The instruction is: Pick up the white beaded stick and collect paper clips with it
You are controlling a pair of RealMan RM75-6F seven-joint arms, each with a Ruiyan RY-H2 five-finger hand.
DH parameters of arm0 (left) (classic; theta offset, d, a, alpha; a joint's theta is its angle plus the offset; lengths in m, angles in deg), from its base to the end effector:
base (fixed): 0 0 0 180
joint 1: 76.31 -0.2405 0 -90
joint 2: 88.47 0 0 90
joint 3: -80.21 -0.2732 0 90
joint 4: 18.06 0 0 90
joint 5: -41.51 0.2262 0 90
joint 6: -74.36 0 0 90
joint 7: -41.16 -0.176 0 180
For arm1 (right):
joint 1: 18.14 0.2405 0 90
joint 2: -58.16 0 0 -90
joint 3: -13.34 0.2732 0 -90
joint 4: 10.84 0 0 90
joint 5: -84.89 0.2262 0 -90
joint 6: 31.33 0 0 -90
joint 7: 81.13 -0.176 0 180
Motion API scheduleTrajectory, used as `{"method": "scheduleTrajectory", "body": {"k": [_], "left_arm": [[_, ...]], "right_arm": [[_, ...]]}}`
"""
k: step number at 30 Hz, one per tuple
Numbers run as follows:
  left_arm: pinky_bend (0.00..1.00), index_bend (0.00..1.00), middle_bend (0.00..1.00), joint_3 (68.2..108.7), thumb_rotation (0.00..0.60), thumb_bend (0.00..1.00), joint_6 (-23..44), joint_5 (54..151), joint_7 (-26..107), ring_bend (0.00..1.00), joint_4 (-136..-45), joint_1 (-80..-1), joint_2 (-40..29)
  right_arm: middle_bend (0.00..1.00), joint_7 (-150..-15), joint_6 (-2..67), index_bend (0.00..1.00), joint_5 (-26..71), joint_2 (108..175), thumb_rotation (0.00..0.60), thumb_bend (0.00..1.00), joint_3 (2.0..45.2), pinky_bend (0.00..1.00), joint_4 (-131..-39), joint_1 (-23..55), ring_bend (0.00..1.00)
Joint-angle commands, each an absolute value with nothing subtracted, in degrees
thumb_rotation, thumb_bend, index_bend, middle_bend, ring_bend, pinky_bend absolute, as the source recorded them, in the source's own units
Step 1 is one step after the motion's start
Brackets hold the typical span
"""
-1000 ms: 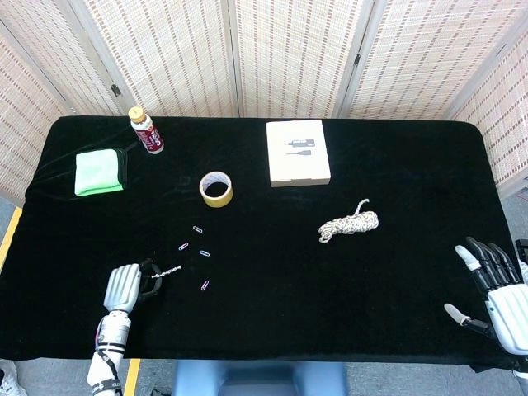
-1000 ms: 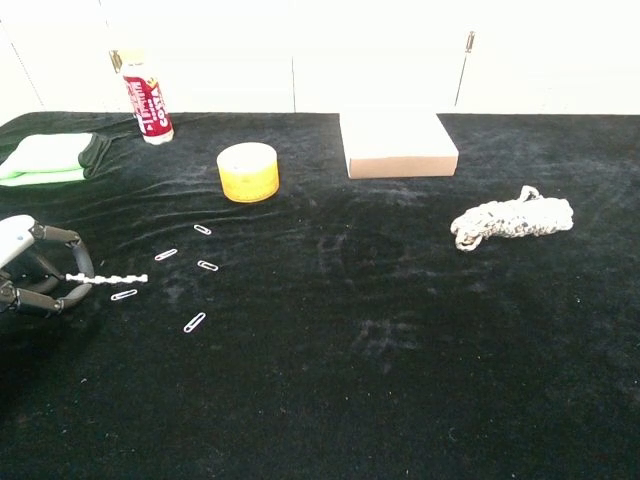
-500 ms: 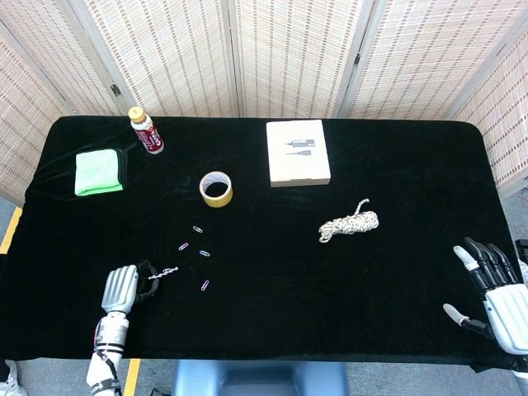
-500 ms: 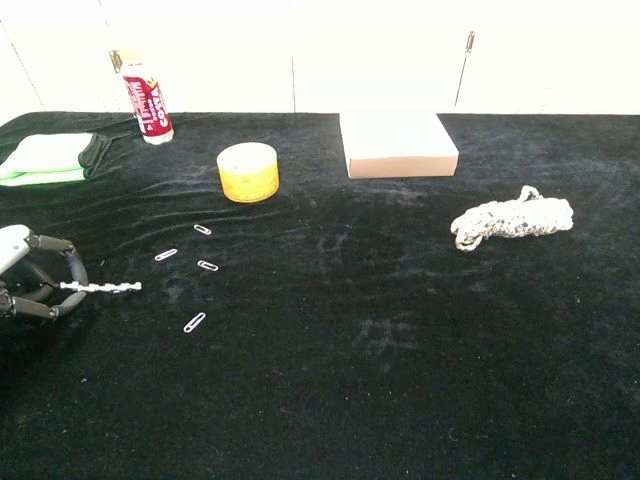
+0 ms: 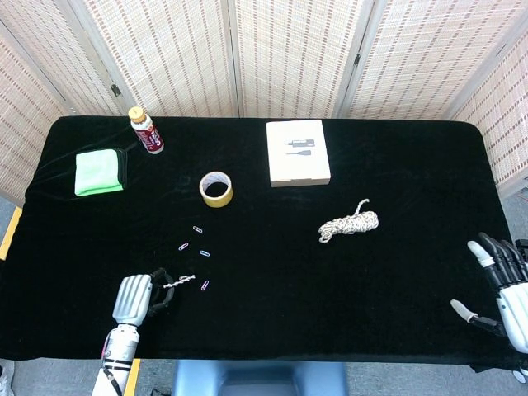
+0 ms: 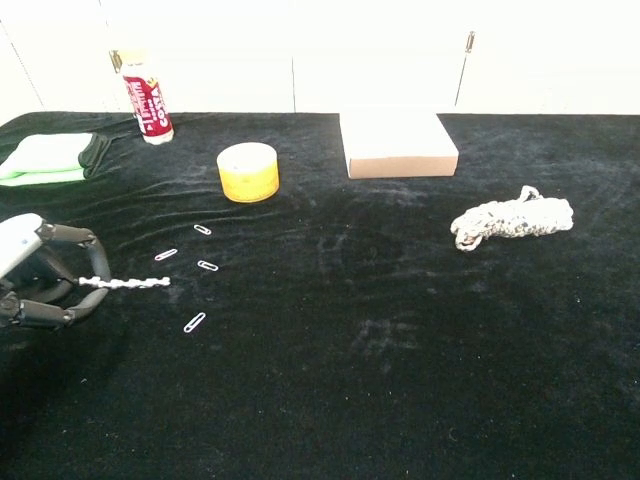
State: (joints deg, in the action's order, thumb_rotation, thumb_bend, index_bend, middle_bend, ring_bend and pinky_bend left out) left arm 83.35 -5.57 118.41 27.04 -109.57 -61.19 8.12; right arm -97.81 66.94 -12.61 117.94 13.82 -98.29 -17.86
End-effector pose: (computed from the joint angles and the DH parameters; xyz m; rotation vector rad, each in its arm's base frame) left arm -0.2180 0.2481 -0.0412 -1.4121 -1.2120 -1.1078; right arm -0.3241 -0.1759 0.1980 1.3955 -0.8520 1.1751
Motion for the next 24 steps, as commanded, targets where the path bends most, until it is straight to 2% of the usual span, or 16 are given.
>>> {"method": "scheduleTrajectory", "body": {"k": [1,24], "left_arm": [[1.00,0.92,1.00,83.46,0.600,0.57,-4.40,118.32,25.74,1.00,-109.57,-60.58,9.02],[1.00,0.92,1.00,83.73,0.600,0.57,1.92,116.14,24.49,1.00,-106.58,-58.39,11.40]], "right_arm": [[0.00,-98.49,67.72,0.00,-12.41,117.70,0.600,0.18,13.91,0.00,-98.00,-18.42,0.00],[0.00,-97.02,73.23,0.00,-13.07,118.96,0.600,0.18,13.56,0.00,-97.42,-22.65,0.00]]}}
